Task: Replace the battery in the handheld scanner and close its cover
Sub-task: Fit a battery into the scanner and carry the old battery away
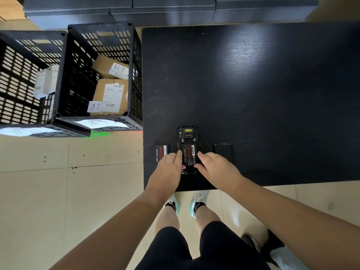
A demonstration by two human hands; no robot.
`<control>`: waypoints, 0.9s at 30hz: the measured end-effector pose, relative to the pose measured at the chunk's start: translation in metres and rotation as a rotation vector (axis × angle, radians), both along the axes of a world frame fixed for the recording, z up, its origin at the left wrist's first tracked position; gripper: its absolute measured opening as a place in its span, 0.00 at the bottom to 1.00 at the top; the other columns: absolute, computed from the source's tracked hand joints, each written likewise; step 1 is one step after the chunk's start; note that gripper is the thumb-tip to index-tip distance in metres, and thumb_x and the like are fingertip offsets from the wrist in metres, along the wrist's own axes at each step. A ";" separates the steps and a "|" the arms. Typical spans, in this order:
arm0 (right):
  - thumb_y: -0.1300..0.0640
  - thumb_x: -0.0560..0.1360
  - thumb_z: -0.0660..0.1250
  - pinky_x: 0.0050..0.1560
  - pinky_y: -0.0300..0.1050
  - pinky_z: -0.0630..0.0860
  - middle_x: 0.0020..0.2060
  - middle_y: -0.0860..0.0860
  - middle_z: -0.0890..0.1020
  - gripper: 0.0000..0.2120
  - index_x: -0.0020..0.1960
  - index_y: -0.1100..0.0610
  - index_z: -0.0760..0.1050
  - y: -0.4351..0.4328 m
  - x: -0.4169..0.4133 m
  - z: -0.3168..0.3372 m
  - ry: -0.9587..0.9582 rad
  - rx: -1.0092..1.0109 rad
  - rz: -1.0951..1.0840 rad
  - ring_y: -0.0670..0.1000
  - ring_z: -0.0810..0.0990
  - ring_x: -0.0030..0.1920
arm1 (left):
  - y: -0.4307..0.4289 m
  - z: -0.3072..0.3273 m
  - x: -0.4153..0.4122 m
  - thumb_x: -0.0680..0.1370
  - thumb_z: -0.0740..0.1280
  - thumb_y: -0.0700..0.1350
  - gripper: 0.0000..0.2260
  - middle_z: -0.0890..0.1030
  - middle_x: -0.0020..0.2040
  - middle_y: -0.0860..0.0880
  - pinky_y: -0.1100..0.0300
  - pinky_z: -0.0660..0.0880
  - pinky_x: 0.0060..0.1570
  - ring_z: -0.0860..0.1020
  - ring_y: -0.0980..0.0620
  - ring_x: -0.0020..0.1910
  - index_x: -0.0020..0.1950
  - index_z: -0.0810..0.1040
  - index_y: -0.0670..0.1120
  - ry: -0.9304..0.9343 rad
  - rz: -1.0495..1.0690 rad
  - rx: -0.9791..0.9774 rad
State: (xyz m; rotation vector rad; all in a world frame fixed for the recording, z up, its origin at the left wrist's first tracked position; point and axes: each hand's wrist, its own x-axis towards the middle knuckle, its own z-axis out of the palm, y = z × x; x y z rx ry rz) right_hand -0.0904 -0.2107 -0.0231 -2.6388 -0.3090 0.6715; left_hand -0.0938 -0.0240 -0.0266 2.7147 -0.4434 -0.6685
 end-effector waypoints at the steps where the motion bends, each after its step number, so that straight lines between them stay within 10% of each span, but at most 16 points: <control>1: 0.49 0.82 0.59 0.51 0.48 0.78 0.57 0.56 0.79 0.24 0.73 0.61 0.66 0.001 -0.002 -0.001 -0.024 -0.017 0.001 0.55 0.79 0.56 | 0.001 -0.002 -0.002 0.80 0.67 0.46 0.22 0.81 0.56 0.41 0.53 0.78 0.55 0.79 0.44 0.55 0.71 0.72 0.36 -0.058 -0.049 0.045; 6: 0.53 0.72 0.75 0.30 0.43 0.79 0.38 0.55 0.83 0.23 0.61 0.66 0.77 0.007 -0.017 -0.011 -0.219 -0.090 0.028 0.53 0.83 0.37 | 0.006 -0.015 -0.002 0.81 0.61 0.47 0.21 0.81 0.44 0.41 0.52 0.80 0.42 0.79 0.44 0.42 0.64 0.76 0.32 -0.310 -0.232 0.152; 14: 0.52 0.76 0.65 0.36 0.46 0.82 0.42 0.56 0.82 0.21 0.63 0.66 0.75 0.005 -0.022 -0.021 -0.300 -0.072 -0.003 0.54 0.82 0.40 | 0.008 -0.019 -0.002 0.81 0.53 0.49 0.24 0.80 0.44 0.42 0.52 0.79 0.41 0.78 0.44 0.41 0.64 0.77 0.32 -0.378 -0.241 0.141; 21: 0.53 0.81 0.62 0.54 0.42 0.77 0.56 0.51 0.76 0.22 0.73 0.58 0.68 0.019 -0.032 -0.009 -0.087 0.181 -0.367 0.48 0.75 0.55 | -0.015 -0.004 -0.018 0.83 0.61 0.46 0.21 0.74 0.58 0.45 0.54 0.76 0.58 0.74 0.48 0.56 0.75 0.67 0.41 -0.051 0.211 -0.089; 27: 0.59 0.80 0.63 0.50 0.31 0.68 0.62 0.50 0.72 0.21 0.73 0.52 0.69 0.044 -0.030 0.009 0.155 0.370 -0.856 0.44 0.75 0.52 | -0.050 0.022 -0.031 0.82 0.61 0.41 0.23 0.68 0.62 0.48 0.60 0.70 0.62 0.72 0.49 0.61 0.78 0.64 0.44 0.186 0.780 -0.372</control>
